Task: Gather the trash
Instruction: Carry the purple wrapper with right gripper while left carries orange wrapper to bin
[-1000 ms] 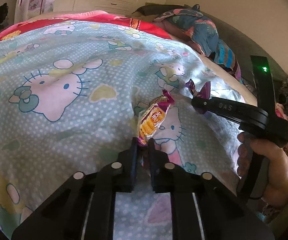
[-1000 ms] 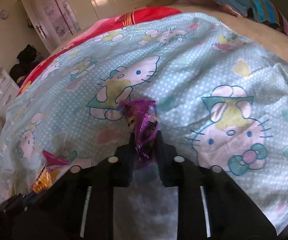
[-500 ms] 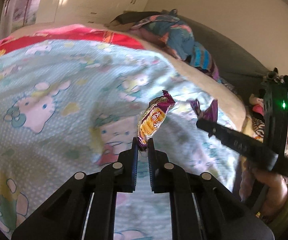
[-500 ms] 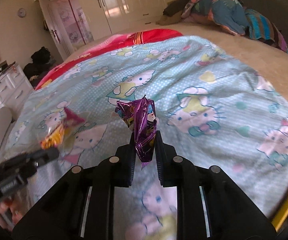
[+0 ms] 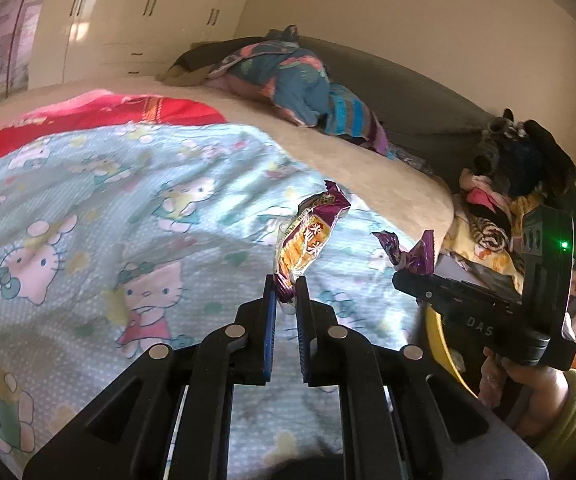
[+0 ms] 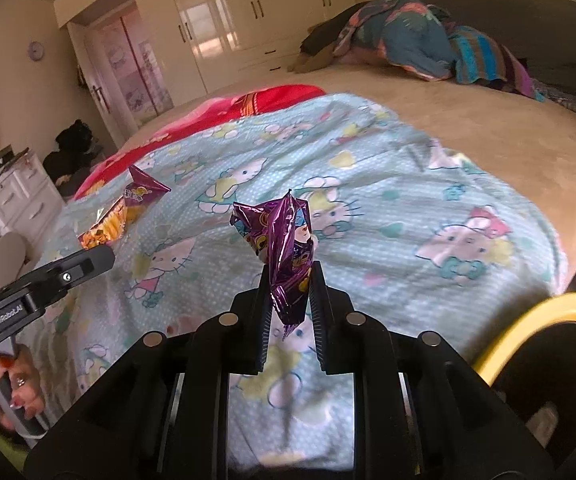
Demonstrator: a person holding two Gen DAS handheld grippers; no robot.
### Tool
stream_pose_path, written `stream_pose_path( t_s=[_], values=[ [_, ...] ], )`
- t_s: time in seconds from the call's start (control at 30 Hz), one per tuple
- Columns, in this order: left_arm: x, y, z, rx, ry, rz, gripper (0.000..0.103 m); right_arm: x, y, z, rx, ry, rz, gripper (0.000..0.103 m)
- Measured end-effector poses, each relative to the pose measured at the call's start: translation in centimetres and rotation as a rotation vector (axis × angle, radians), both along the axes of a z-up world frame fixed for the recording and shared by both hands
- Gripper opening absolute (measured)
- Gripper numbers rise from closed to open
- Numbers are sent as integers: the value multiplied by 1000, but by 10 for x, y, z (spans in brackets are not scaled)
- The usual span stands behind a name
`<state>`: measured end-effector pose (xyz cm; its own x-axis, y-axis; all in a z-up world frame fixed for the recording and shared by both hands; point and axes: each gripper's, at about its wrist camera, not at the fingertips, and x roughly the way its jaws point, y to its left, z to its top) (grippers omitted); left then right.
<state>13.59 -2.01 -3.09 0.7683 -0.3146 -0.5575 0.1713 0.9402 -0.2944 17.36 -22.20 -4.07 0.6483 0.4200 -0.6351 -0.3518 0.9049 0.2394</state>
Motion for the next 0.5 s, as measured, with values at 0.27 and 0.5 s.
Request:
stream_pose_path(
  t_s=[0.27, 0.5],
  values=[
    [-12, -18, 18, 2, -37, -48, 9, -19, -24, 11, 11, -15, -41, 13],
    [-22, -38, 27, 25, -65, -94, 9, -38, -53, 20, 13, -33, -81, 13]
  ],
)
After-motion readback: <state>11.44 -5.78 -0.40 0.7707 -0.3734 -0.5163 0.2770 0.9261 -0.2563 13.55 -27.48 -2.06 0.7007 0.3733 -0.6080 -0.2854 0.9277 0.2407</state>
